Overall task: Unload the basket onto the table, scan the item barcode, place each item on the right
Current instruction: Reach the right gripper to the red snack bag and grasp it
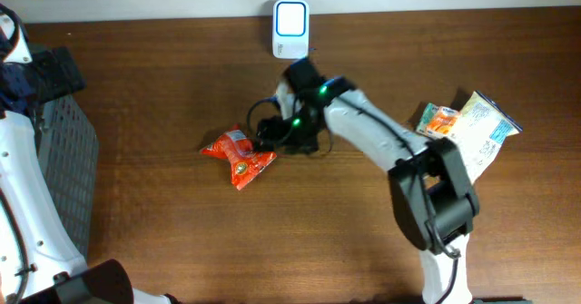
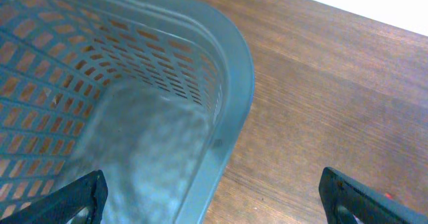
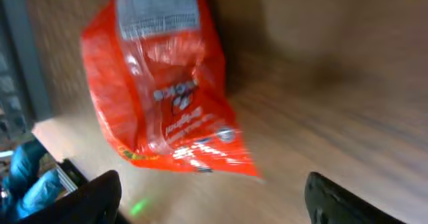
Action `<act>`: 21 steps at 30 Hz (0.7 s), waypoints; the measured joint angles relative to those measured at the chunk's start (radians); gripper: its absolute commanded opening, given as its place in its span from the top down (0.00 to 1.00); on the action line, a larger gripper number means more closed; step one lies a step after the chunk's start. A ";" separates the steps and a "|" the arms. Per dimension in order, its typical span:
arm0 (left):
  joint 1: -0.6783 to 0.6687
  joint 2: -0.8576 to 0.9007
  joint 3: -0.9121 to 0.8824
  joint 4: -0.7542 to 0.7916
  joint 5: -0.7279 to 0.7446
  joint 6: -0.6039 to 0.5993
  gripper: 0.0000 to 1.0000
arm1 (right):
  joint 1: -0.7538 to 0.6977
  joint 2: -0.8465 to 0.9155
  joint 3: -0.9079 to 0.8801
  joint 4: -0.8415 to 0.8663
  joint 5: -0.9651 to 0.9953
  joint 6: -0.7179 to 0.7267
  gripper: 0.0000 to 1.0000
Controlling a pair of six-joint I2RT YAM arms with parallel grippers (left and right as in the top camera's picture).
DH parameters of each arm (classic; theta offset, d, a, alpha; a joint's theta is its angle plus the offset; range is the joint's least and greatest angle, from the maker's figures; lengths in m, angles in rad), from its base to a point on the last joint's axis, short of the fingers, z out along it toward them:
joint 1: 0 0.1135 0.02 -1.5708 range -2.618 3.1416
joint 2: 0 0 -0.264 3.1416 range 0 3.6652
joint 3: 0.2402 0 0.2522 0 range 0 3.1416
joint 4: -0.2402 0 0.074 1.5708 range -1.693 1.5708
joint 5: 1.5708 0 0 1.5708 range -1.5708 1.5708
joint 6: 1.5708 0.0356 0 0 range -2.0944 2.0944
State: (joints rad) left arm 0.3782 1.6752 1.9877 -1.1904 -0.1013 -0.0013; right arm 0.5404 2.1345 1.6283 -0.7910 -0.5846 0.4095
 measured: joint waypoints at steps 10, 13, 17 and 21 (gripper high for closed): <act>0.000 0.000 0.000 0.000 0.000 0.000 0.01 | 0.093 0.000 -0.114 0.254 0.137 0.406 0.08; 0.000 0.000 0.000 0.000 0.000 0.000 0.01 | 0.095 0.000 -0.118 0.298 0.155 0.446 0.44; 0.000 0.000 0.000 0.000 0.000 0.000 0.01 | 0.098 0.000 -0.121 0.307 0.163 0.455 0.95; 0.000 0.000 0.000 0.000 0.000 0.000 0.01 | 0.078 0.000 -0.121 0.295 0.126 0.302 0.96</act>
State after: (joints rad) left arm 0.3782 1.6752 1.9877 -1.1904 -0.1013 -0.0013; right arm 0.6182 2.1349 1.5078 -0.4957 -0.4587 0.7116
